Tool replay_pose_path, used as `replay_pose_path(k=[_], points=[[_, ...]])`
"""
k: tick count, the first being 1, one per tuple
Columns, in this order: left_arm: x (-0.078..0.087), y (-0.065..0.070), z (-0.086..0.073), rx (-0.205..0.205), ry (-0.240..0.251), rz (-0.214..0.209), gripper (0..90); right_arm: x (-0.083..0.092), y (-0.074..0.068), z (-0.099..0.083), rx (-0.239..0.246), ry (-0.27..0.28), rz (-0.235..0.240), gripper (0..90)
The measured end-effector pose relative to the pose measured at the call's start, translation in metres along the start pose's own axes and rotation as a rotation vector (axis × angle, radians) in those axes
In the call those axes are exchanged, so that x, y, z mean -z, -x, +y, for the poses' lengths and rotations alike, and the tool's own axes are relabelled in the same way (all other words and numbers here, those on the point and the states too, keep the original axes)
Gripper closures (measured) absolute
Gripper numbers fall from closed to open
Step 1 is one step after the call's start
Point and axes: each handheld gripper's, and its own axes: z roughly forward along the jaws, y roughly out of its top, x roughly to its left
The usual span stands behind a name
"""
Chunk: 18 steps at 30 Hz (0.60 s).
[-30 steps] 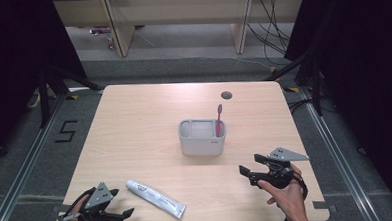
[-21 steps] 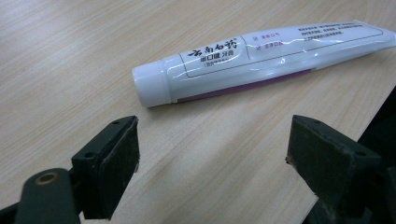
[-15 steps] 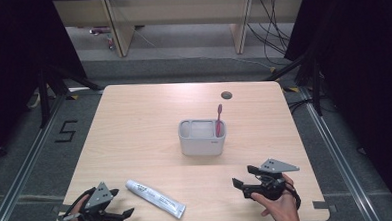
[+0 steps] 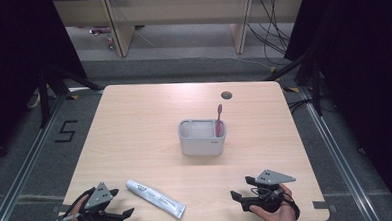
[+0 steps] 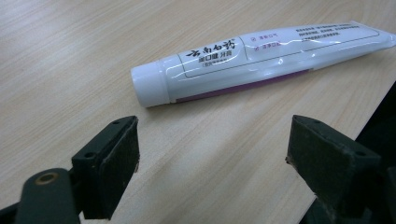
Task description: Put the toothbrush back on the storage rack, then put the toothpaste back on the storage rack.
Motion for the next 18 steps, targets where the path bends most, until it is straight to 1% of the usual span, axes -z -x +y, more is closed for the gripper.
replay_pose_path(k=[1,2,3,4,5,6,7,8,9,10,11,12,13,14,15,16,17,18], points=[[0.0,0.0,0.0,-0.001,-0.002,0.0,16.2,0.0,-0.002,-0.002,-0.015,-0.009,0.01,23.3],[0.0,0.0,0.0,-0.001,-0.002,0.001,16.2,0.0,-0.002,-0.003,-0.005,-0.01,0.008,23.3],[0.0,0.0,0.0,0.001,-0.001,-0.003,16.2,0.001,-0.005,-0.004,-0.038,-0.02,0.014,23.3],[0.0,0.0,0.0,0.002,0.0,-0.003,16.2,0.002,-0.005,-0.006,-0.014,-0.031,0.004,23.2],[0.0,0.0,0.0,0.002,0.0,-0.002,16.2,0.002,-0.007,-0.008,-0.039,-0.031,0.017,23.1],[0.0,0.0,0.0,0.003,0.001,-0.002,16.2,0.002,-0.004,-0.009,0.015,-0.03,-0.002,23.1],[0.0,0.0,0.0,0.002,0.0,-0.003,16.2,0.002,-0.007,-0.01,-0.017,-0.045,0.016,23.1],[0.0,0.0,0.0,0.003,-0.001,-0.003,16.2,0.003,-0.006,-0.011,0.016,-0.043,0.006,23.1],[0.0,0.0,0.0,0.001,-0.001,-0.003,16.2,0.002,-0.01,-0.012,-0.023,-0.057,0.026,23.1],[0.0,0.0,0.0,0.001,-0.001,-0.003,16.2,0.002,-0.011,-0.014,-0.014,-0.052,0.024,23.1],[0.0,0.0,0.0,-0.001,-0.002,0.002,16.2,0.003,-0.01,-0.013,0.018,-0.053,0.015,23.1],[0.0,0.0,0.0,-0.001,-0.001,0.001,16.2,0.003,-0.013,-0.015,0.003,-0.055,0.025,23.1],[0.0,0.001,0.0,-0.003,-0.003,-0.006,16.2,0.004,-0.014,-0.015,0.001,-0.064,0.015,23.2],[-0.001,0.001,0.0,-0.004,-0.001,0.001,16.2,0.004,-0.013,-0.016,0.035,-0.054,0.024,23.1],[-0.001,0.001,0.0,-0.002,0.002,-0.002,16.2,0.005,-0.014,-0.017,0.013,-0.063,0.038,23.0],[-0.001,0.002,0.0,0.0,0.012,-0.006,16.2,0.007,-0.015,-0.018,0.023,-0.063,0.018,23.0],[0.0,0.001,0.0,-0.006,0.006,-0.005,16.2,0.007,-0.016,-0.02,0.009,-0.065,0.024,23.0],[0.001,0.001,0.0,-0.001,0.007,-0.005,16.2,0.008,-0.015,-0.021,0.025,-0.069,0.027,22.8]])
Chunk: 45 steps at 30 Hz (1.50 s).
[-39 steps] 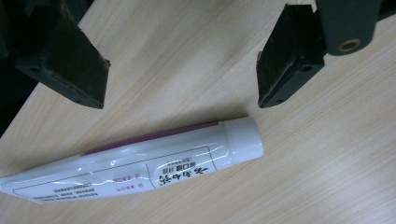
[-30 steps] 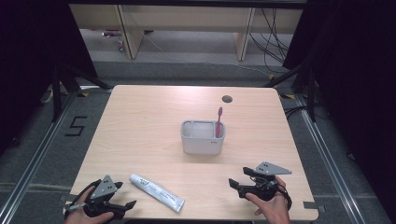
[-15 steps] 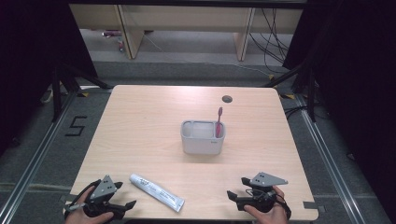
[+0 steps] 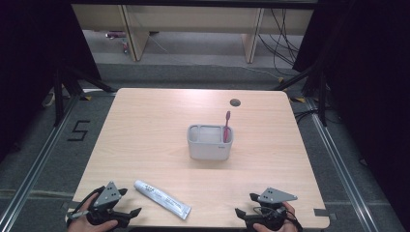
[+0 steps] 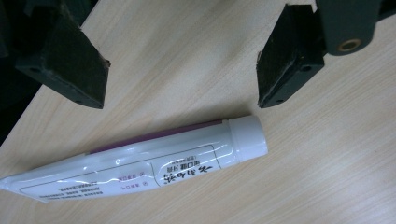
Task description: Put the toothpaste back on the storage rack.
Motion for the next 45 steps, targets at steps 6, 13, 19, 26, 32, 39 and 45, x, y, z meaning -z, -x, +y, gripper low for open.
replay_pose_path(k=[6,13,19,26,32,39,45], points=[[0.001,0.001,0.001,-0.018,0.03,-0.029,16.0,0.004,-0.002,-0.007,-0.009,-0.018,-0.011,22.6],[0.001,0.004,0.004,-0.069,0.05,-0.023,15.4,0.007,-0.002,-0.009,-0.018,-0.025,-0.016,22.6],[-0.002,0.007,0.008,-0.112,0.053,-0.035,15.4,0.006,-0.005,-0.01,-0.034,-0.013,0.002,22.9],[-0.005,0.006,0.029,-0.248,0.026,-0.051,16.1,0.009,-0.008,-0.01,-0.055,-0.043,0.0,23.3],[-0.015,0.006,0.047,-0.372,-0.043,-0.094,18.3,0.009,-0.005,-0.011,-0.025,-0.027,-0.007,23.6],[-0.024,0.009,0.058,-0.46,-0.134,-0.087,19.9,0.008,-0.006,-0.012,-0.033,-0.037,0.002,23.8],[-0.032,0.01,0.068,-0.483,-0.177,-0.089,20.5,0.007,-0.007,-0.012,-0.024,-0.044,0.002,24.1]])
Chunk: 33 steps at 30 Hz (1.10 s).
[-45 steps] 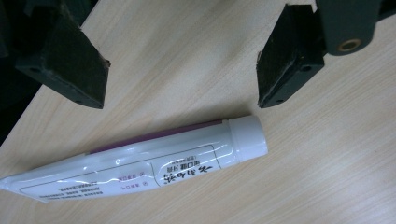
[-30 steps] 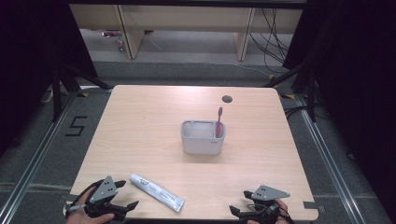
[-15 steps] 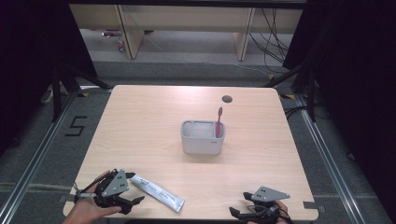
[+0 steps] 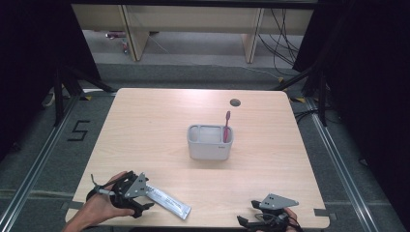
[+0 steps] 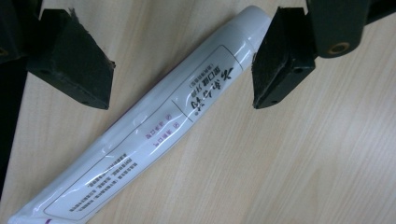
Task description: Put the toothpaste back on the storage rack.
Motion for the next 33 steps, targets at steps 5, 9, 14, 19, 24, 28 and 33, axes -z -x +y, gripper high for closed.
replay_pose_path(k=[5,9,14,19,24,28,33], points=[[-0.007,-0.003,0.007,-0.062,-0.058,-0.043,22.8,0.001,0.003,0.0,0.014,-0.004,0.012,24.1],[-0.012,-0.002,0.012,-0.091,-0.079,-0.075,23.5,0.002,0.003,0.001,0.023,0.001,-0.002,24.2],[-0.021,-0.003,0.016,-0.126,-0.126,-0.092,26.1,0.002,0.003,0.001,0.018,0.0,0.002,24.3],[-0.024,-0.006,0.017,-0.133,-0.146,-0.104,31.0,0.001,0.003,0.001,0.028,-0.002,0.005,24.4],[-0.027,-0.008,0.019,-0.154,-0.179,-0.122,33.5,0.002,0.001,0.001,0.02,-0.003,-0.003,24.5],[-0.029,-0.008,0.022,-0.162,-0.212,-0.131,33.7,0.002,0.001,0.0,0.016,-0.011,0.01,24.5],[-0.031,-0.009,0.022,-0.153,-0.232,-0.131,42.7,0.003,0.001,0.0,0.007,-0.011,0.008,24.5]])
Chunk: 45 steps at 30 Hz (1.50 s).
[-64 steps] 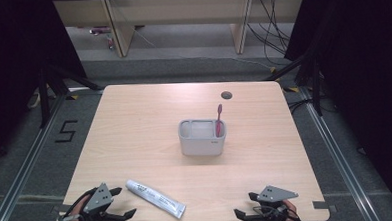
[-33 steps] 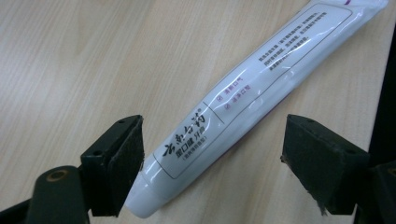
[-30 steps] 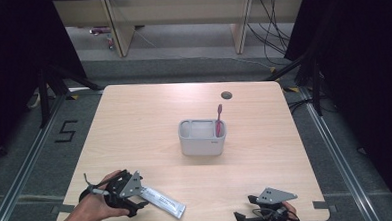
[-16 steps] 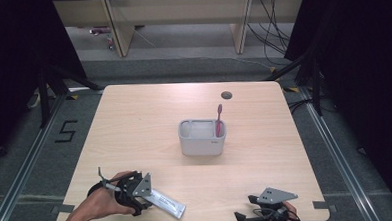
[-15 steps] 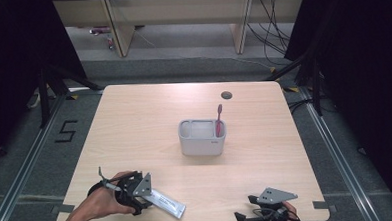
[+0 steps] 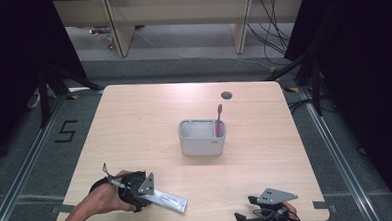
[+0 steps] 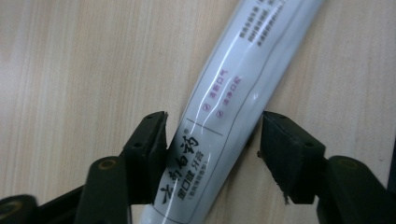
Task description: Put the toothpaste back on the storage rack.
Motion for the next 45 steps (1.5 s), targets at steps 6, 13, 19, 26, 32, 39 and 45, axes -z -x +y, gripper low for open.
replay_pose_path(k=[6,13,19,26,32,39,45], points=[[-0.001,-0.002,-0.001,0.007,-0.019,-0.021,51.0,0.001,-0.001,0.0,0.0,0.004,-0.003,24.5],[-0.001,-0.003,0.0,0.029,-0.029,-0.052,55.5,0.001,-0.001,0.0,-0.01,0.002,0.007,24.6],[-0.001,-0.006,0.003,0.04,-0.042,-0.073,55.5,0.001,0.001,0.0,0.018,0.008,-0.007,24.5],[-0.003,-0.011,0.009,0.068,-0.04,-0.118,48.7,0.001,0.001,0.0,0.013,0.008,0.001,24.5],[-0.006,-0.013,0.016,0.067,-0.049,-0.134,49.1,0.002,0.0,-0.001,-0.001,0.003,0.001,24.6],[-0.01,-0.015,0.021,0.062,-0.065,-0.157,55.7,0.003,0.0,-0.001,-0.001,0.005,0.001,24.6],[-0.009,-0.013,0.022,0.067,-0.076,-0.155,57.4,0.003,0.0,-0.001,0.0,0.003,0.0,24.5]])
